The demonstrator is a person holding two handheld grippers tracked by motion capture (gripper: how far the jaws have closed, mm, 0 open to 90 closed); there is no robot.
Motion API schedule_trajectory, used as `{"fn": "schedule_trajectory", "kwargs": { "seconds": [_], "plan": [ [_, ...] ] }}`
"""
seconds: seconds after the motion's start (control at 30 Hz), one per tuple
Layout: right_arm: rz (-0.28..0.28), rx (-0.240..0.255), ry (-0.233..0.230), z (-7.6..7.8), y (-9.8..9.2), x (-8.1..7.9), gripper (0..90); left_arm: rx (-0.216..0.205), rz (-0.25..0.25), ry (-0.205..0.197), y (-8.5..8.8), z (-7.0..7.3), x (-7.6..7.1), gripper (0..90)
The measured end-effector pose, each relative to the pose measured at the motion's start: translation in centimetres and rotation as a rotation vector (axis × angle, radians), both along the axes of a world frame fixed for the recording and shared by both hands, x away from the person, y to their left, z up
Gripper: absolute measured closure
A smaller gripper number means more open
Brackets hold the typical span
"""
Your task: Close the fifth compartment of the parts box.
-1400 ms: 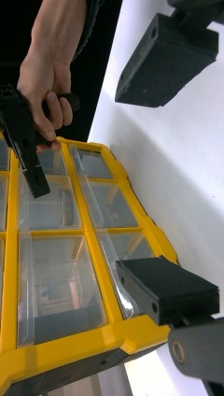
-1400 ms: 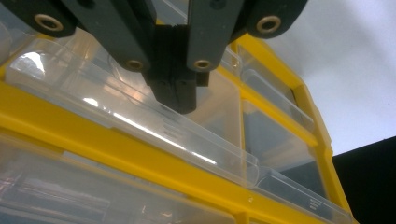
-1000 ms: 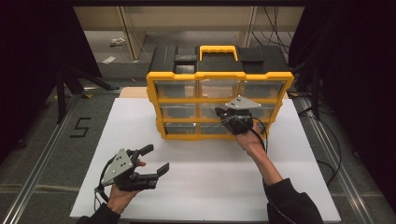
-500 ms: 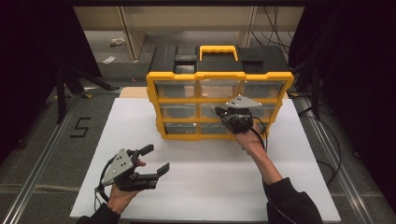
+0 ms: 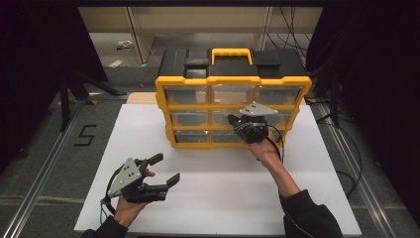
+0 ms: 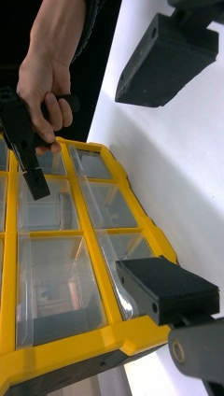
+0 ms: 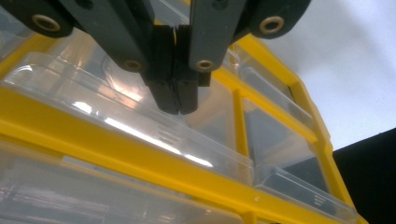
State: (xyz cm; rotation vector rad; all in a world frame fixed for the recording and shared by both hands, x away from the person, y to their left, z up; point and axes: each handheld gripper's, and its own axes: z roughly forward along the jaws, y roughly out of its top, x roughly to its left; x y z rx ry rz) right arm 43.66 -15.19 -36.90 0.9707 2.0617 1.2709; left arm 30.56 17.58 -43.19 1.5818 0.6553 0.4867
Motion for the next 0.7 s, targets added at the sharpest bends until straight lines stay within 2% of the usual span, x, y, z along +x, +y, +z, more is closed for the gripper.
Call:
{"fn": "schedule_trajectory", "kwargs": {
  "seconds": [0.23, 0.47, 0.7],
  "plan": [
    [0.011, 0.004, 0.002, 0.2, 0.1, -0.6, 83.8, 0.001, 0.0, -0.002, 0.0, 0.0, 0.0, 16.0],
    [0.03, 0.009, -0.012, 1.0, 0.2, -1.5, 75.0, 0.002, 0.004, 0.0, 0.1, 0.0, 0.0, 16.0],
    [0.078, 0.017, -0.019, 1.7, 0.4, -3.0, 57.7, 0.003, 0.004, 0.002, 0.1, 0.1, 0.1, 16.0]
  ]
}}
